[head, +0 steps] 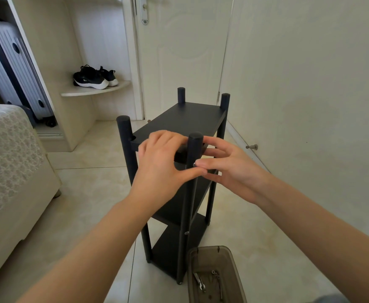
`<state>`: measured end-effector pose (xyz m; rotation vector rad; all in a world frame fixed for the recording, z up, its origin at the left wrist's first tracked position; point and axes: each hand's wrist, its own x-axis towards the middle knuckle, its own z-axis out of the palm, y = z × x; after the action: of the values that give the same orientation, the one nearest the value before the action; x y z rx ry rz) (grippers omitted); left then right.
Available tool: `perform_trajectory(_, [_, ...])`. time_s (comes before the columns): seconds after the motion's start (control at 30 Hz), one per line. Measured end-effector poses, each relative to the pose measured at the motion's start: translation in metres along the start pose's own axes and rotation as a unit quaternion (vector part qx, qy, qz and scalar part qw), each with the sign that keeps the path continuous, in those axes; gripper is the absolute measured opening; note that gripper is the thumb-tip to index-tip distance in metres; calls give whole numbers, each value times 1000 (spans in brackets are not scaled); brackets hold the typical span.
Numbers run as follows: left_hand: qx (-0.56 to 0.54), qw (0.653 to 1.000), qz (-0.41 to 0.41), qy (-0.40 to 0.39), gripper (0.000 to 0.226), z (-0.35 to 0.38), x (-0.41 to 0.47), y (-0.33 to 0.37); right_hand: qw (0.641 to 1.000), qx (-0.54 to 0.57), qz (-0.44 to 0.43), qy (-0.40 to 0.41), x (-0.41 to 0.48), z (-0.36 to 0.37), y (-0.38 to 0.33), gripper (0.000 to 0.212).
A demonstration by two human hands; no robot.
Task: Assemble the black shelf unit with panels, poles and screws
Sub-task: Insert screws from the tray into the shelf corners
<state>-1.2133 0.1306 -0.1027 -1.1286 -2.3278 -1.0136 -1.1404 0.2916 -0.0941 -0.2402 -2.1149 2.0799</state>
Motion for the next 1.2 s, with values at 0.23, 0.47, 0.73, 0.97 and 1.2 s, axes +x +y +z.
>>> perform_trajectory(0.23, [-16, 1000, -12, -1, 44, 2, 8, -3, 991, 122, 37, 42, 1, 5, -6, 34])
perform_trajectory(0.47, [-27, 1000, 4, -2, 50, 3, 6, -2, 981, 145, 82, 100, 15, 23, -9, 33])
perform_trajectory(0.73, [47, 996, 60, -38, 65, 2, 3, -8, 983, 153, 82, 55, 13, 15, -9, 31])
perform_trajectory(0.97, [35, 997, 62, -26, 69, 6, 3, -16, 985, 139, 82, 54, 8, 4, -3, 32])
perform_trajectory(1.2, [32, 998, 60, -14, 63, 9, 3, -19, 988, 40, 145, 32, -8, -13, 45, 24])
